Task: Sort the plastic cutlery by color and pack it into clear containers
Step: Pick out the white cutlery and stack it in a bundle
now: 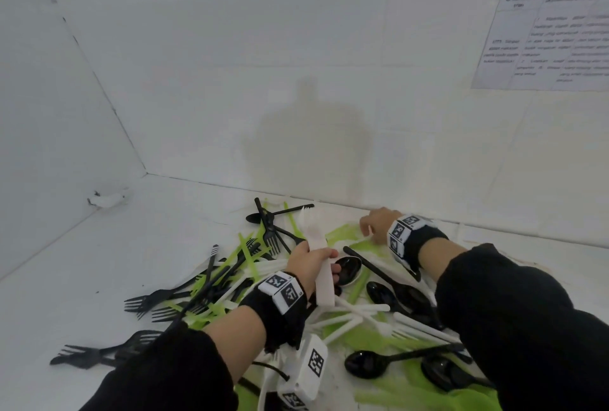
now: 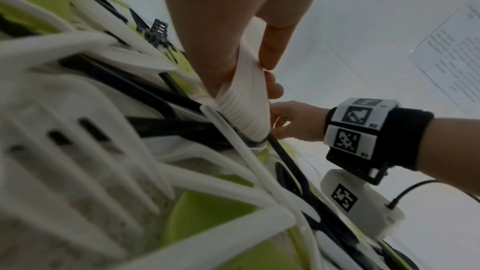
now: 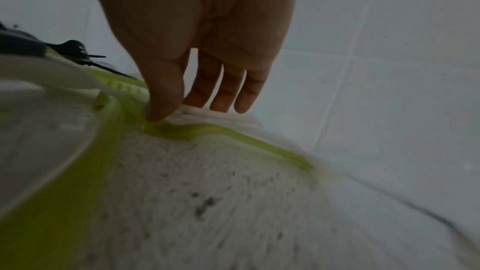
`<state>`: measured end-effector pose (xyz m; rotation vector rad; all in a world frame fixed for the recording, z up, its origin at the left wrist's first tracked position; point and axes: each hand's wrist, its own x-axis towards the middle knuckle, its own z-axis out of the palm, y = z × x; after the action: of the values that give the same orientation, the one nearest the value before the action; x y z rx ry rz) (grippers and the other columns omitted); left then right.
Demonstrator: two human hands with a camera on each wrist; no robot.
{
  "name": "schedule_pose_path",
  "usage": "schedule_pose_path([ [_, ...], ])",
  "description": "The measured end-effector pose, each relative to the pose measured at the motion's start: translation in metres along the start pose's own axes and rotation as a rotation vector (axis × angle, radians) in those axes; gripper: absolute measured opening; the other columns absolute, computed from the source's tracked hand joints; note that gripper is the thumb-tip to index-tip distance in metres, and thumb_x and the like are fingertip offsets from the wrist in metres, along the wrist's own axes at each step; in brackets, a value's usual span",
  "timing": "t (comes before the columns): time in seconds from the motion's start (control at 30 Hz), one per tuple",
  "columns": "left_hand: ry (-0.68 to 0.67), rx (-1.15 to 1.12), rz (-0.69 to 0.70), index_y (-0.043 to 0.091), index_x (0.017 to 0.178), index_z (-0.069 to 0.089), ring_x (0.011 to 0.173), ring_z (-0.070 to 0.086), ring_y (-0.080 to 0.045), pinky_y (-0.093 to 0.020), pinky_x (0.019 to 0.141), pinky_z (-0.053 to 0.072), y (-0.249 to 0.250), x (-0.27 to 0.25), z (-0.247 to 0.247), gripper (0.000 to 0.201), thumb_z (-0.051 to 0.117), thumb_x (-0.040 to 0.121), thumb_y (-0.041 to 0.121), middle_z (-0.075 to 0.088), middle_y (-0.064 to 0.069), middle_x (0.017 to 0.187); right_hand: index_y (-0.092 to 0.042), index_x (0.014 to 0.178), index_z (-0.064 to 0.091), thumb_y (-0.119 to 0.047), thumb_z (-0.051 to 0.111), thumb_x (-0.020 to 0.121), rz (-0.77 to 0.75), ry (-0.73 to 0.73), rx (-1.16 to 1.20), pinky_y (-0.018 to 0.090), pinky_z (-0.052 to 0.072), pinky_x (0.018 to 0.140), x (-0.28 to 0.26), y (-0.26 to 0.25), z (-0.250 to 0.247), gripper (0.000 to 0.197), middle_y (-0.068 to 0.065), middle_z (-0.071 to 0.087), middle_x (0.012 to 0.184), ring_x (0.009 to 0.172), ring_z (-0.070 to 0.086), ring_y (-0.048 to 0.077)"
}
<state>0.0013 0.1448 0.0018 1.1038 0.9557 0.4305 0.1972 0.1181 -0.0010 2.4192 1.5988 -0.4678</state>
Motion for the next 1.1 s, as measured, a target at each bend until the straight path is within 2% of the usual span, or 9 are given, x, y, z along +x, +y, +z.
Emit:
schedule_pose_path([
  [0.13, 0.022, -0.004, 0.007, 0.006, 0.079, 0.046, 0.051, 0.049, -0.019, -0.025, 0.044, 0.045, -0.002, 0.003, 0.003, 0.015, 0.049, 0.091, -0.003, 0.052, -0.011, 0.073, -0.007, 0.124, 0.054, -0.015, 0.045, 0.096, -0.027, -0.01, -0.01, 0.027, 0.039, 0.097, 0.001, 0.006, 0.002, 0.03, 0.011, 0.053, 0.13, 0.12, 0.051, 0.025],
  [0.23, 0.009, 0.015, -0.003, 0.004, 0.077, 0.045, 0.045, 0.049, -0.018, -0.024, 0.043, 0.044, -0.005, 0.001, 0.007, 0.016, 0.048, 0.091, -0.003, 0.049, -0.012, 0.068, -0.002, 0.121, 0.054, -0.014, 0.04, 0.097, 0.01, 0.096, 0.099, 0.03, 0.039, 0.097, -0.009, 0.016, -0.003, 0.03, 0.015, 0.055, 0.127, 0.118, 0.051, 0.029],
  [0.37, -0.018, 0.024, -0.024, 0.003, 0.08, 0.045, 0.04, 0.05, -0.016, -0.022, 0.04, 0.044, -0.007, 0.001, 0.011, 0.013, 0.05, 0.089, -0.003, 0.047, -0.013, 0.066, -0.005, 0.125, 0.048, -0.023, 0.034, 0.101, 0.03, 0.266, 0.243, 0.031, 0.038, 0.087, -0.015, 0.034, -0.006, 0.033, 0.018, 0.057, 0.12, 0.109, 0.054, 0.031],
  [0.43, -0.02, 0.017, -0.037, 0.003, 0.081, 0.045, 0.047, 0.05, -0.019, -0.024, 0.043, 0.044, -0.008, 0.002, 0.012, 0.012, 0.052, 0.088, -0.004, 0.05, -0.012, 0.07, -0.003, 0.123, 0.051, -0.021, 0.033, 0.102, 0.058, 0.246, 0.218, 0.03, 0.038, 0.088, -0.011, 0.036, -0.005, 0.033, 0.018, 0.056, 0.121, 0.11, 0.053, 0.031],
  [0.53, -0.029, -0.002, -0.051, 0.005, 0.083, 0.045, 0.051, 0.05, -0.02, -0.027, 0.045, 0.045, -0.009, 0.003, 0.012, 0.013, 0.052, 0.087, -0.005, 0.051, -0.012, 0.074, -0.003, 0.125, 0.052, -0.016, 0.035, 0.1, 0.072, 0.177, 0.146, 0.029, 0.036, 0.096, 0.003, 0.029, -0.002, 0.032, 0.016, 0.05, 0.128, 0.118, 0.049, 0.029],
  [0.7, -0.043, -0.024, -0.058, 0.006, 0.087, 0.045, 0.051, 0.05, -0.02, -0.027, 0.046, 0.044, -0.01, 0.005, 0.008, 0.013, 0.052, 0.087, -0.005, 0.051, -0.013, 0.076, -0.012, 0.138, 0.042, -0.013, 0.046, 0.094, 0.002, 0.102, 0.044, 0.026, 0.032, 0.106, 0.021, 0.018, 0.0, 0.044, 0.011, 0.039, 0.144, 0.131, 0.041, 0.023],
  [0.83, -0.038, -0.057, -0.055, 0.007, 0.085, 0.043, 0.049, 0.048, -0.02, -0.027, 0.046, 0.042, -0.01, 0.006, 0.006, 0.015, 0.05, 0.088, -0.006, 0.049, -0.013, 0.074, -0.006, 0.127, 0.051, -0.02, 0.046, 0.096, 0.021, 0.08, -0.025, 0.026, 0.038, 0.098, 0.019, 0.015, -0.005, 0.034, 0.011, 0.051, 0.132, 0.123, 0.048, 0.025],
  [0.97, -0.022, -0.043, -0.05, 0.006, 0.082, 0.044, 0.049, 0.049, -0.02, -0.027, 0.046, 0.043, -0.013, 0.005, 0.007, 0.014, 0.052, 0.087, -0.005, 0.05, -0.012, 0.071, -0.014, 0.125, 0.05, -0.028, 0.037, 0.099, 0.116, 0.265, -0.002, 0.035, 0.035, 0.098, -0.002, 0.022, -0.018, 0.032, 0.008, 0.051, 0.129, 0.123, 0.043, 0.027],
  [1.1, -0.022, -0.01, -0.023, 0.006, 0.083, 0.046, 0.049, 0.052, -0.019, -0.027, 0.048, 0.047, -0.015, 0.002, 0.011, 0.011, 0.053, 0.088, -0.002, 0.052, -0.011, 0.07, -0.003, 0.135, 0.038, -0.014, 0.037, 0.099, 0.151, 0.347, 0.272, 0.034, 0.042, 0.083, -0.031, 0.037, -0.027, 0.037, 0.025, 0.055, 0.12, 0.109, 0.055, 0.037],
])
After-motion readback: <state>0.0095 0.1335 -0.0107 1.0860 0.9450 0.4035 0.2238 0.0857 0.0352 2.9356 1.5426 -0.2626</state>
